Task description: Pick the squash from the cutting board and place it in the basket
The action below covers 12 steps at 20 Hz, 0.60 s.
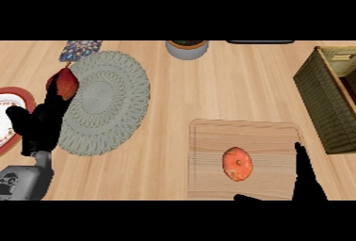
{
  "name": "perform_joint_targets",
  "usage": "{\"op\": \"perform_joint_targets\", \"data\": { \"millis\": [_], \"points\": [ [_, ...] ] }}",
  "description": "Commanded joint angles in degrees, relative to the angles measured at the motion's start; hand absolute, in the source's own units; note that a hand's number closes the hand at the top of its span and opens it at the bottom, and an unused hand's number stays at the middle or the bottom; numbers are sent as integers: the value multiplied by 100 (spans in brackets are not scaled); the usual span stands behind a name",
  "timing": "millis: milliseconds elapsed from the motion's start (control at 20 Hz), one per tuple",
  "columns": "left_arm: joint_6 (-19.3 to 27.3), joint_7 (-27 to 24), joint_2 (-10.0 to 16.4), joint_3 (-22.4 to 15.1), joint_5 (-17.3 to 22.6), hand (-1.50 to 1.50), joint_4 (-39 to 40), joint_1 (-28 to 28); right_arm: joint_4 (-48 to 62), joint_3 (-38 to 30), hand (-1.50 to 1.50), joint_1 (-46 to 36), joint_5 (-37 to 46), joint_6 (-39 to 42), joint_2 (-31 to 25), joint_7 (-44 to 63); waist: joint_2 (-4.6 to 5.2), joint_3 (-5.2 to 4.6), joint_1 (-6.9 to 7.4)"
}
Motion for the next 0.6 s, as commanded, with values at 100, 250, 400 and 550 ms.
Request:
{"op": "perform_joint_targets", "data": {
  "millis": [100,250,400,550],
  "points": [
    [86,230,-176,27,-226,0,-243,27,602,235,-150,222,593,-765,478,-174,-8,5,-10],
    [-86,245,-145,99,-319,0,-406,218,667,49,-150,-79,695,-408,577,-36,-6,4,8],
    [-228,186,-188,310,-203,0,-40,-65,1109,177,-150,291,775,-1067,573,-486,-3,5,-14],
    [-284,196,-223,378,-314,0,156,-253,1127,490,-150,100,983,-1199,587,-165,-2,4,-15]
  ]
}}
